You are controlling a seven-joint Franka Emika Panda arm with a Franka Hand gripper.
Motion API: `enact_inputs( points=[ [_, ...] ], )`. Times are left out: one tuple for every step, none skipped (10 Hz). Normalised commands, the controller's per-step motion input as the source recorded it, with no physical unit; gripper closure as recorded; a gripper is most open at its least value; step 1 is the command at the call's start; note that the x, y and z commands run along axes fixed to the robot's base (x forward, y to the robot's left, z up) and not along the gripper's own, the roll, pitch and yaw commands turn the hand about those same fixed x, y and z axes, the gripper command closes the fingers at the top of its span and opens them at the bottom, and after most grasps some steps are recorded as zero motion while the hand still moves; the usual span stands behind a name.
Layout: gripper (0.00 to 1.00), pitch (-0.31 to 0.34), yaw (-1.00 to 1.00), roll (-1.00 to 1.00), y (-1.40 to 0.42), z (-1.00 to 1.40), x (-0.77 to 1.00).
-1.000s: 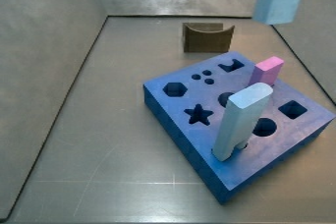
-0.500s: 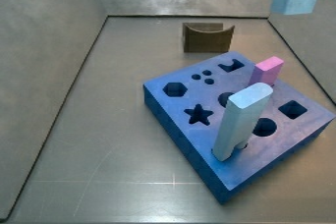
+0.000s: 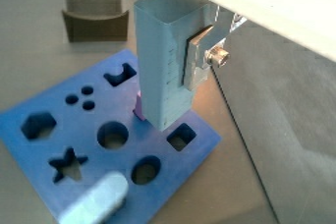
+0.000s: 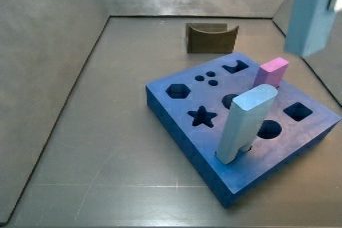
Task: Pick up the rectangle object. Move to above the board. Insert the rectangle object.
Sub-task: Insert the rectangle object.
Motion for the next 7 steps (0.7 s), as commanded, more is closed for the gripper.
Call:
enact_inputs(
  points=[
    [1.00, -0.449, 0.29, 0.10, -0.26, -0.05, -0.31],
    [1.00, -0.014, 0.00, 0.00, -0.01, 0.00, 0.00],
    [1.00, -0.069, 0.00, 0.24, -0.17, -0.02, 0.11],
    [1.00, -0.114, -0.07, 0.16, -0.11, 0.00, 0.68],
    [1.00, -0.086, -0.02, 0.00, 0.00, 0.17, 1.00],
    [1.00, -0.106, 0.00, 0.00, 0.00, 0.23, 1.00],
    [1.00, -0.071, -0.02, -0.11, 0.00, 0.25, 1.00]
  ],
)
